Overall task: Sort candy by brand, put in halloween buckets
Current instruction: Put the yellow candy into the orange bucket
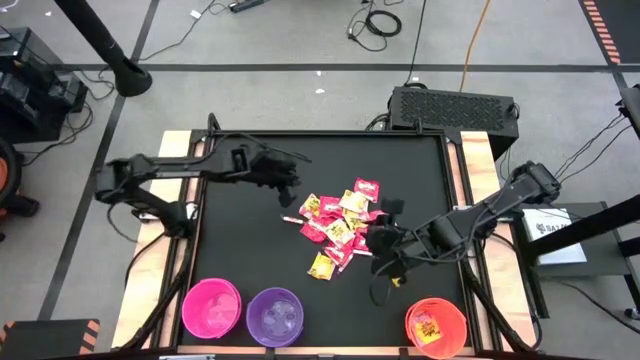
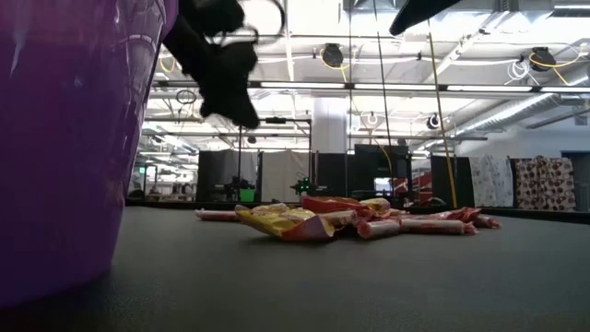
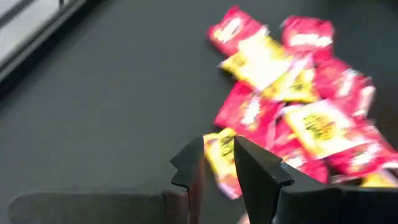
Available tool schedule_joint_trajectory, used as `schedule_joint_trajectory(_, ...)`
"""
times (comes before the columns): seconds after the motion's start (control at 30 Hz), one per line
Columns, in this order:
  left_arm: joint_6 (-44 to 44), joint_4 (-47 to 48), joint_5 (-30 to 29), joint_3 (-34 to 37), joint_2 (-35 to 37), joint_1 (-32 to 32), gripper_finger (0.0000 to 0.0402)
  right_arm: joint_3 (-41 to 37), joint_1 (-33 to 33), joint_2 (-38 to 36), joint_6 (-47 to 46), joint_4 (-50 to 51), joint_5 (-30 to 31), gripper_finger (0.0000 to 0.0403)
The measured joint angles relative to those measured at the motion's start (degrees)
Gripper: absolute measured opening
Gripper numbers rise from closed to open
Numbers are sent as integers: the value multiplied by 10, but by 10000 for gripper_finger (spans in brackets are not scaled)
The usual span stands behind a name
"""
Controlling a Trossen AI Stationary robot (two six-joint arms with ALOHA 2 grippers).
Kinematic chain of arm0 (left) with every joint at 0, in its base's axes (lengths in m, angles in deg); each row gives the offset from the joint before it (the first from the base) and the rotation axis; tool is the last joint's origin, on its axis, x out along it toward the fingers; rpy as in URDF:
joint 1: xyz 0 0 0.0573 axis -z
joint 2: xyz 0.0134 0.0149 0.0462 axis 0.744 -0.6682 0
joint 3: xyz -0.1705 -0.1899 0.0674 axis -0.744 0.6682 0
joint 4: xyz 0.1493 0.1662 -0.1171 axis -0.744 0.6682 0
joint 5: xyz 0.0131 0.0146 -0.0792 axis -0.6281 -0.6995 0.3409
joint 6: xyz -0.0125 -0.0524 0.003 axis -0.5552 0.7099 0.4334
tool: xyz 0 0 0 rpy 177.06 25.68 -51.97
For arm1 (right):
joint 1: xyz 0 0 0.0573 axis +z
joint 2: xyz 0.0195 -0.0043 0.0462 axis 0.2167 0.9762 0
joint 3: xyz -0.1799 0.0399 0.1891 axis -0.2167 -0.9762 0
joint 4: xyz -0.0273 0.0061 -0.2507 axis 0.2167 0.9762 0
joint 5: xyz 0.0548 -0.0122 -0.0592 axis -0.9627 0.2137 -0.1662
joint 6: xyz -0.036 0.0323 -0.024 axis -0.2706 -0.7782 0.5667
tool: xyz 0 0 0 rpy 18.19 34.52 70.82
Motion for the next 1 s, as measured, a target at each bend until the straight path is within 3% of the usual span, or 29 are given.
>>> schedule_joint_trajectory(0.3, 19, -2, 28, -2, -82, 29, 103, 0, -22, -2, 21, 4, 0, 118)
schedule_joint_trajectory(0.67, 76, -13, -22, -2, -148, 38, 202, 0, -34, -2, 22, 4, -15, 118)
schedule_joint_trajectory(1.0, 71, -20, -3, -2, -154, 42, 206, 0, -34, -2, 21, 3, -16, 118)
